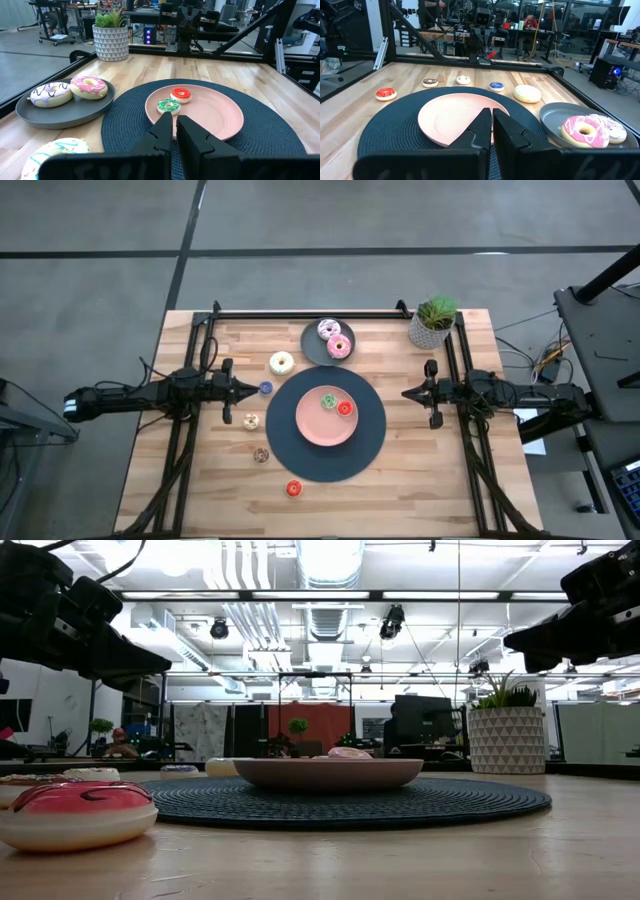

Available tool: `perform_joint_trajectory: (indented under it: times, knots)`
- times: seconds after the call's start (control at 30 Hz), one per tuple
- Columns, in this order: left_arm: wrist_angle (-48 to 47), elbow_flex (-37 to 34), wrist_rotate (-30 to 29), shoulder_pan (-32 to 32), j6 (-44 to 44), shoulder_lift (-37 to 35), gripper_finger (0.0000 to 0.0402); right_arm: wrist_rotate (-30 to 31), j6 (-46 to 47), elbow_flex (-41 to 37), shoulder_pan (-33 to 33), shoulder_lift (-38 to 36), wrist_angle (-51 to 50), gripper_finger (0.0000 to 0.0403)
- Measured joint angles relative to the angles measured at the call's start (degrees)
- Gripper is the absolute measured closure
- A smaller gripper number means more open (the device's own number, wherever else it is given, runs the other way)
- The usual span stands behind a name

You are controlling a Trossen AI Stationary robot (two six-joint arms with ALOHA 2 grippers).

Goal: Pick & Place donuts
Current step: Put the large white donut on the gray plate

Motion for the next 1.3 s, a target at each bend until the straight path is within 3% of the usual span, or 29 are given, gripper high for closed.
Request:
perform_joint_trajectory:
  times: [1.3]
  knots:
    - [0.0, 0.0, 0.0, 0.0, 0.0, 0.0, 0.0401, 0.0, 0.0, 0.0, 0.0, -4.5, 0.0, 0.0394]
